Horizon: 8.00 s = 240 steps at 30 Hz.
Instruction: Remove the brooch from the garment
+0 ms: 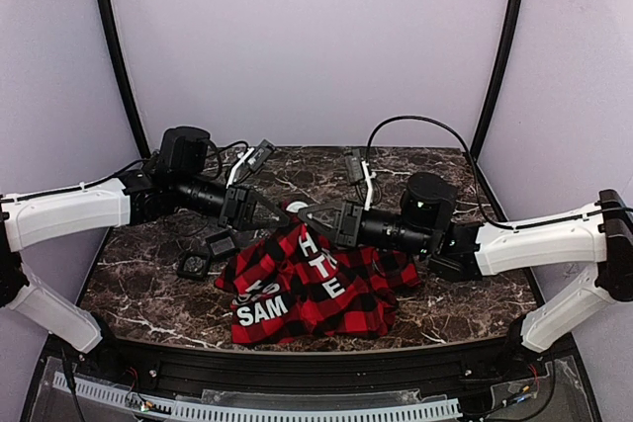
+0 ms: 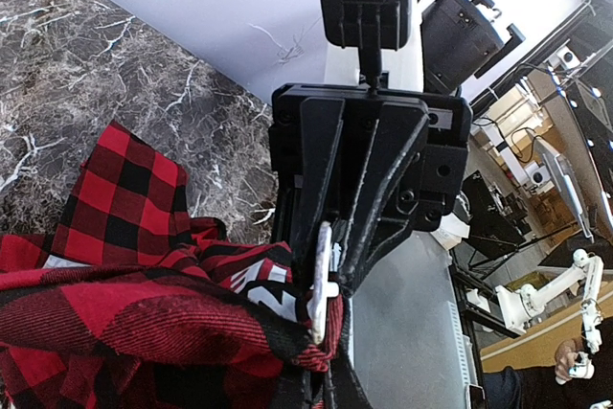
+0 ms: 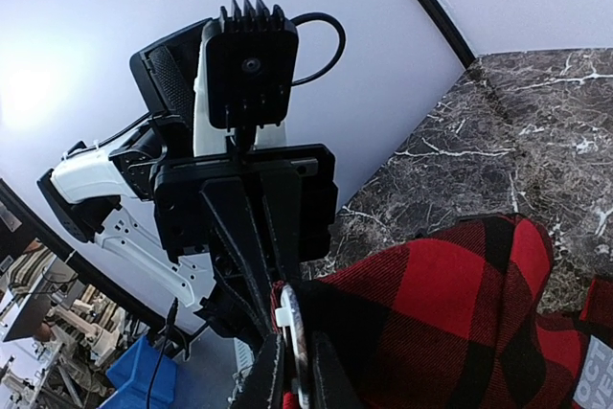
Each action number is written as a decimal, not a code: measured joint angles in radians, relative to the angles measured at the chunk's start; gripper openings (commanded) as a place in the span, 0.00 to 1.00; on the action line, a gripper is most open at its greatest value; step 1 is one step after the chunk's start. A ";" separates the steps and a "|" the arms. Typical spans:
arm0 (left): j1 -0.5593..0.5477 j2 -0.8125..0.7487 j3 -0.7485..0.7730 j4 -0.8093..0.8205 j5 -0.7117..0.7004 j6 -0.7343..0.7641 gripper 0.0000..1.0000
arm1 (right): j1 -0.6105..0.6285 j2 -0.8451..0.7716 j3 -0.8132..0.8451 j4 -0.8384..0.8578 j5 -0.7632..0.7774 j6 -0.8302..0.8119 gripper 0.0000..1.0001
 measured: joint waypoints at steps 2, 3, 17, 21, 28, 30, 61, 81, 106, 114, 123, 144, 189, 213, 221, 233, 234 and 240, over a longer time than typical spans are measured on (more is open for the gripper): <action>0.000 0.000 0.000 -0.008 -0.003 0.001 0.01 | 0.000 0.003 0.002 -0.004 0.002 0.000 0.05; 0.000 0.000 0.000 -0.011 -0.005 0.001 0.01 | 0.000 0.004 0.005 -0.010 0.003 -0.002 0.04; 0.029 0.010 0.000 -0.080 -0.093 0.002 0.01 | 0.000 0.068 0.135 -0.225 0.078 -0.023 0.12; 0.014 0.012 0.007 -0.087 -0.097 0.015 0.01 | -0.001 0.054 0.117 -0.229 0.087 -0.043 0.30; -0.015 0.029 0.051 -0.106 -0.108 0.047 0.01 | -0.013 -0.064 0.045 -0.212 0.093 -0.059 0.55; -0.016 0.031 0.051 -0.108 -0.108 0.050 0.01 | -0.023 -0.095 0.023 -0.201 0.094 -0.050 0.55; -0.014 0.045 0.082 -0.164 -0.118 0.066 0.04 | -0.063 -0.014 0.008 -0.116 -0.042 -0.001 0.00; 0.008 0.049 0.103 -0.221 -0.240 0.108 0.77 | -0.066 -0.203 -0.009 -0.460 0.172 -0.074 0.00; -0.211 0.215 0.179 -0.420 -0.701 0.223 0.95 | -0.066 -0.172 0.195 -1.002 0.407 -0.153 0.00; -0.208 0.170 0.174 -0.424 -0.783 0.228 0.99 | -0.066 -0.309 0.098 -0.834 0.335 -0.142 0.00; -0.179 -0.048 0.115 -0.254 -0.527 0.195 0.67 | -0.066 -0.330 -0.023 -0.451 0.084 -0.115 0.00; -0.126 -0.082 0.084 -0.126 -0.179 0.086 0.35 | -0.032 -0.179 0.032 -0.201 -0.132 -0.096 0.00; -0.048 -0.024 0.062 -0.036 -0.027 0.000 0.01 | -0.016 -0.163 0.085 -0.343 -0.085 -0.206 0.66; -0.040 0.032 0.066 -0.056 -0.066 -0.020 0.01 | -0.077 -0.171 0.117 -0.393 -0.148 -0.190 0.90; -0.040 0.022 0.067 -0.076 -0.080 -0.023 0.01 | -0.079 -0.186 0.118 -0.402 -0.169 -0.181 0.90; -0.036 -0.048 0.085 -0.156 -0.052 0.046 0.01 | -0.076 -0.244 0.122 -0.434 -0.204 -0.229 0.89; -0.036 -0.053 0.091 -0.164 -0.044 0.054 0.01 | -0.074 -0.248 0.120 -0.434 -0.204 -0.230 0.88; -0.036 -0.061 0.111 -0.192 -0.002 0.090 0.01 | -0.025 -0.219 0.122 -0.435 -0.197 -0.252 0.82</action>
